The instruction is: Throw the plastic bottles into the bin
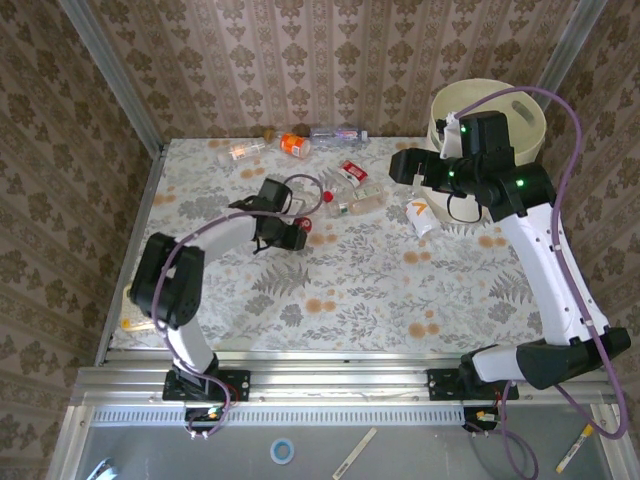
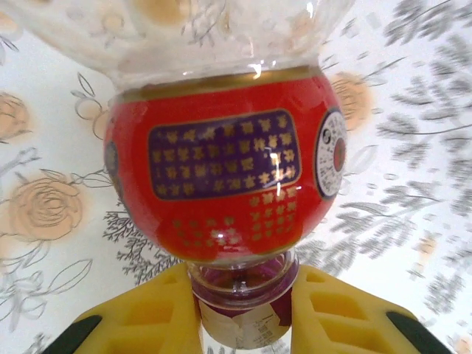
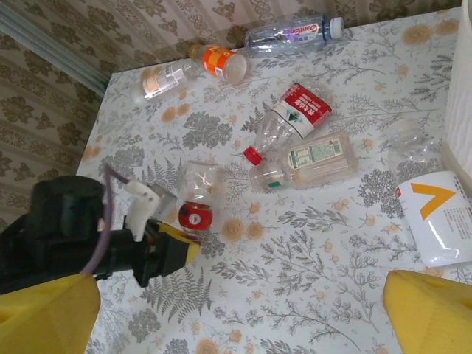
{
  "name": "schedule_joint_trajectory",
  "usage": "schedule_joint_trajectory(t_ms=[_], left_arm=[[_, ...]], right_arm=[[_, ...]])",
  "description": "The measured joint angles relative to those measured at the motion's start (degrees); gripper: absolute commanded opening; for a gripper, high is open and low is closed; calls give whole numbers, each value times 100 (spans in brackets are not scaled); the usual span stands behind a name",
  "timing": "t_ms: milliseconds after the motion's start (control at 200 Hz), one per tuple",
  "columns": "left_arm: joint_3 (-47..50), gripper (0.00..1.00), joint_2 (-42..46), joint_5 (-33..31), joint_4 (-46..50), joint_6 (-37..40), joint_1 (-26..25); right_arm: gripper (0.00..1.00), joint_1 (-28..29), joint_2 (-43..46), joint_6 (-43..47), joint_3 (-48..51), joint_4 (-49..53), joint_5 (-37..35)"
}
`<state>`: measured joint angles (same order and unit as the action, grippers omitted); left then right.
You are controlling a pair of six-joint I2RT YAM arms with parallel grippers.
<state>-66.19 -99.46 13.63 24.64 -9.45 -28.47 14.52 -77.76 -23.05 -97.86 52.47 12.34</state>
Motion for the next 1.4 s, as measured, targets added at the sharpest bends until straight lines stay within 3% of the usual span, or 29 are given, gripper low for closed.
schedule_joint_trajectory(t_ms=[225,440,880,1400], left_arm=[[282,15,1176,181,-415,271,0],[306,14,1738,468,-743,573,-175],[-11,13,1766,964,-970,855,-1025],[-175,13,1578,1217,-1132,933,-1421]], right_arm=[[100,0,-37,-127,0,-24,114],[100,0,-74,-219,0,-179,219],[100,0,-74,-297,70,-291,367],[100,17,-74,-533,389,-483,645]])
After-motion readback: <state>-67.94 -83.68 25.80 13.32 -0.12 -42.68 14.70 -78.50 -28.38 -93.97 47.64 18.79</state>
